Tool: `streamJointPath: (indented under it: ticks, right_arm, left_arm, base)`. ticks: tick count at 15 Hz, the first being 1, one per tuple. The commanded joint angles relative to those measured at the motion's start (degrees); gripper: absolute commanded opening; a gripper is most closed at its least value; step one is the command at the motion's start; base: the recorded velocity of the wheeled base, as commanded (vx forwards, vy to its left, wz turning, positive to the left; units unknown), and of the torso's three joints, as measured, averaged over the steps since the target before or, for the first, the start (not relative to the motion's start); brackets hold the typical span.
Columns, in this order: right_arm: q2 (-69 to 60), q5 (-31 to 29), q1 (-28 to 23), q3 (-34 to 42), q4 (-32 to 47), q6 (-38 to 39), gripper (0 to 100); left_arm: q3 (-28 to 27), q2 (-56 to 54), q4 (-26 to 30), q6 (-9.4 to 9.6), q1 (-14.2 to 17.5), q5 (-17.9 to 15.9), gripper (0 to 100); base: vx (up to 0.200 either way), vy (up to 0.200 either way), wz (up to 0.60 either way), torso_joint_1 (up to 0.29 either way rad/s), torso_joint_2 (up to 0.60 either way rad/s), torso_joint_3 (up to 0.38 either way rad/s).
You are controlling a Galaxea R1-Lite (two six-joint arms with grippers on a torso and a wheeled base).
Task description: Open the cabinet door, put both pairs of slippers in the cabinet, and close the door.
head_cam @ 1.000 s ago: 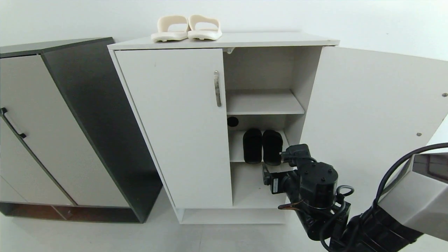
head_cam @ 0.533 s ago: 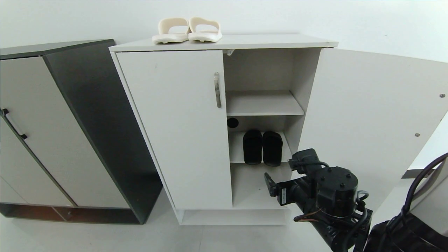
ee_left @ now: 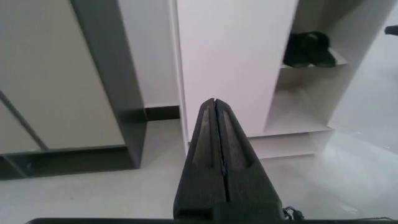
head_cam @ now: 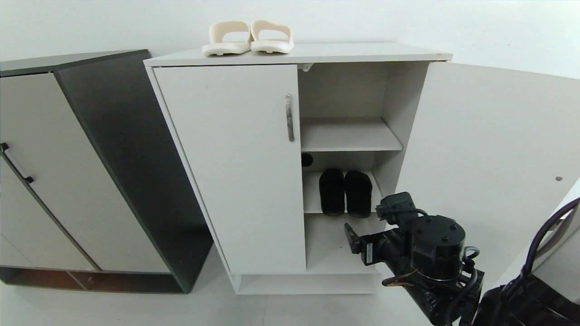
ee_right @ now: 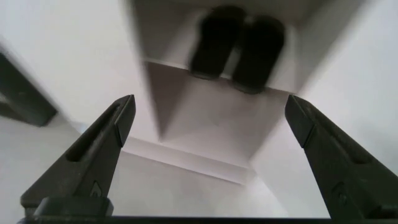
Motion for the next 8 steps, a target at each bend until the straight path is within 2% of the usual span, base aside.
streamJointPath:
  ticks: [1,8]
  right_arm:
    - [0.19,-0.01,-0.03,0.07,-0.1,-0.01,100]
    - [0.55,-0.01,-0.03,-0.02,-0.1,-0.01,100]
  left_arm:
    - [0.0,0.09,-0.07,0.01,0.07,-0.04,0]
    - [0.0,0.09,-0.07,0.01,0.07,-0.04,0]
  base:
    - [0.0,0.2,0.0,0.007,0.0,0.012]
    - [0.0,0.2,0.0,0.001,0.0,0.005]
